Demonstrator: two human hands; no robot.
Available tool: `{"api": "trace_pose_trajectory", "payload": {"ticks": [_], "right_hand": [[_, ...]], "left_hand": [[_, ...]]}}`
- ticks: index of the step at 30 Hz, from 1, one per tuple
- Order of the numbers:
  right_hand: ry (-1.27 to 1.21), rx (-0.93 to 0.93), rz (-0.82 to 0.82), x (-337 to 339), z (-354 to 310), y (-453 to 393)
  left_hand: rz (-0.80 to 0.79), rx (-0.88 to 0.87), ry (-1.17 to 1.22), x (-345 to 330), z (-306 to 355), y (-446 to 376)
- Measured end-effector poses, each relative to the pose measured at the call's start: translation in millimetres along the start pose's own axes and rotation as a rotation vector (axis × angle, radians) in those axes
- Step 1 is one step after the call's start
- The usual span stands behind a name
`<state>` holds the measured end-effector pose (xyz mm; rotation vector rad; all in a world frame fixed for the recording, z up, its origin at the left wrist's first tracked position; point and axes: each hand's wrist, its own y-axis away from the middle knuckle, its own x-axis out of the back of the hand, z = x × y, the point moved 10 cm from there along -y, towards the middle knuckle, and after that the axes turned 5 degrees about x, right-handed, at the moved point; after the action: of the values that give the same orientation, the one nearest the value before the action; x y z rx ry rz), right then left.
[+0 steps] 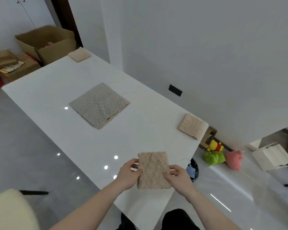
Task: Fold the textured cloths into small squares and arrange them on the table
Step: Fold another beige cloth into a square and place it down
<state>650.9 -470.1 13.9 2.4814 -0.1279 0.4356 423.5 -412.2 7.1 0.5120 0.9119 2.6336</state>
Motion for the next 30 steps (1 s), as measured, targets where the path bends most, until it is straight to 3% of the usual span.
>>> {"api": "trace_pose_trajectory", "payload": {"ticks": [14,20,30], "right_hand": [[0.170,-0.030,-0.211,69.5,43.2,-102.6],[0.163,-0.037,-0.241,90.0,56.0,-136.9],[0.259,-0.053,-0.184,126.7,64.0,-171.8]], "left_hand": [[0.172,0.172,0.153,-84.9,17.5,-43.1],[0.245,0.273,0.215,-114.7,21.1,-61.6],[0.285,0.289,0.229,-156.9,41.5,-107.4]]}}
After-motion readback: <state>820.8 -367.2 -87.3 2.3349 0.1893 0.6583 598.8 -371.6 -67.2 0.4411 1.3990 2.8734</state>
